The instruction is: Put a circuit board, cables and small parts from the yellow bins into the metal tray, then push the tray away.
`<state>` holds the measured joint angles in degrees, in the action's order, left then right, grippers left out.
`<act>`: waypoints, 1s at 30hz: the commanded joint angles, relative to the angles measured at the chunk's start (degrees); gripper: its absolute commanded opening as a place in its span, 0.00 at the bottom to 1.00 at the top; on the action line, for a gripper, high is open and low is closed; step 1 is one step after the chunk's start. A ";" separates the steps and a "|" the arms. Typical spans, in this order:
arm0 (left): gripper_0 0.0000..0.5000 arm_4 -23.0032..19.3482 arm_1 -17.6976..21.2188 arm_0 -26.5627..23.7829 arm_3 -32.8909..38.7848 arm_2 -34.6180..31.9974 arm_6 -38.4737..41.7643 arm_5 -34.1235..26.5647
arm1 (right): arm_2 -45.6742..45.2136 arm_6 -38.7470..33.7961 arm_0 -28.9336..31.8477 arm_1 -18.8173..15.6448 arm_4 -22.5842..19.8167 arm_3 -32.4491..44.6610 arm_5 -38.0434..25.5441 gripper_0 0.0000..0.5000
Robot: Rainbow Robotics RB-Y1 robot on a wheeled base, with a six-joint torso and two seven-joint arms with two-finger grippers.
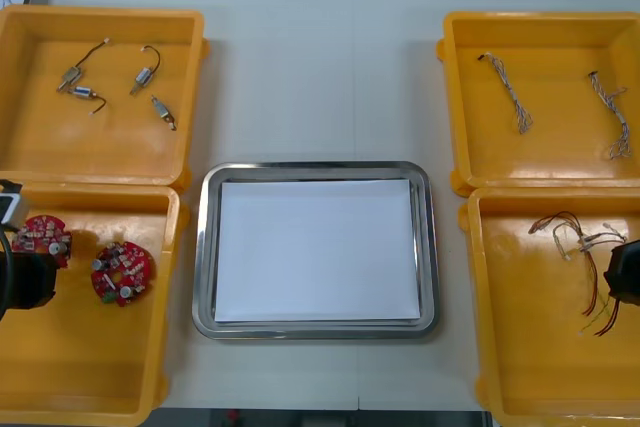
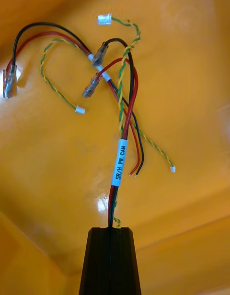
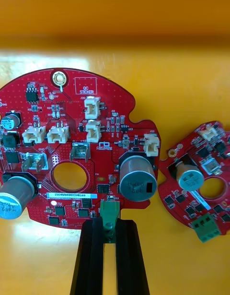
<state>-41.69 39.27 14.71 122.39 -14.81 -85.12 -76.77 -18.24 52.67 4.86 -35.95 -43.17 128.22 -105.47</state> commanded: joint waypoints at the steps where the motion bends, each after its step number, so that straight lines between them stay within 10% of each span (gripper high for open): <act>1: 0.00 -1.29 0.63 1.28 5.49 -4.09 -4.71 -3.74 | 0.66 -1.34 -0.82 3.08 0.72 2.56 -1.76 0.00; 18: 0.00 -3.22 0.72 -15.33 12.26 -6.37 0.04 -29.05 | 0.75 -1.16 2.88 5.89 3.35 6.96 -2.81 0.00; 21: 0.00 -3.84 0.63 -18.58 12.26 -4.79 2.06 -31.16 | 0.75 -1.07 2.96 5.89 3.71 6.96 -2.73 0.23; 23: 0.00 -4.28 0.54 -20.78 12.26 -2.33 4.35 -31.51 | 0.75 -1.34 3.14 5.89 3.79 6.96 -2.37 0.75; 25: 0.00 -4.45 0.28 -22.36 12.26 -0.31 6.10 -31.51 | 0.75 -1.43 3.32 5.89 3.88 6.96 -2.11 0.93; 30: 0.00 -4.54 -1.13 -26.49 12.44 5.05 10.23 -31.69 | 0.75 -1.51 3.40 5.89 4.15 6.96 -1.58 1.00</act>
<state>-45.64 39.26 -7.83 132.88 -13.18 -84.23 -107.86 -18.14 52.67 6.81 -30.57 -39.67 133.42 -107.60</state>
